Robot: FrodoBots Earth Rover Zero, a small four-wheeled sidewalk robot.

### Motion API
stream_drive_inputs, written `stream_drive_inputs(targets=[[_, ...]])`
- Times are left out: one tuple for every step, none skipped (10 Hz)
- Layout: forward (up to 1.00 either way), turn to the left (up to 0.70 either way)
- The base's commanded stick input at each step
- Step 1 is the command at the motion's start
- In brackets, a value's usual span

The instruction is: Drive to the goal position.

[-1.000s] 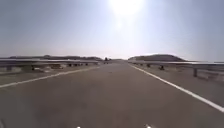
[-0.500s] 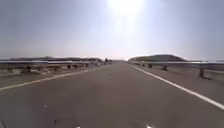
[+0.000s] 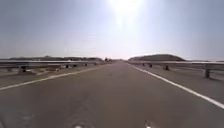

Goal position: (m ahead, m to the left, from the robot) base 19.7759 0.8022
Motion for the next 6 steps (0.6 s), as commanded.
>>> stream_drive_inputs(targets=[[0.7, 0.0], [0.7, 0.0], [0.7, 0.0], [0.7, 0.0], [0.7, 0.0], [0.7, 0.0]])
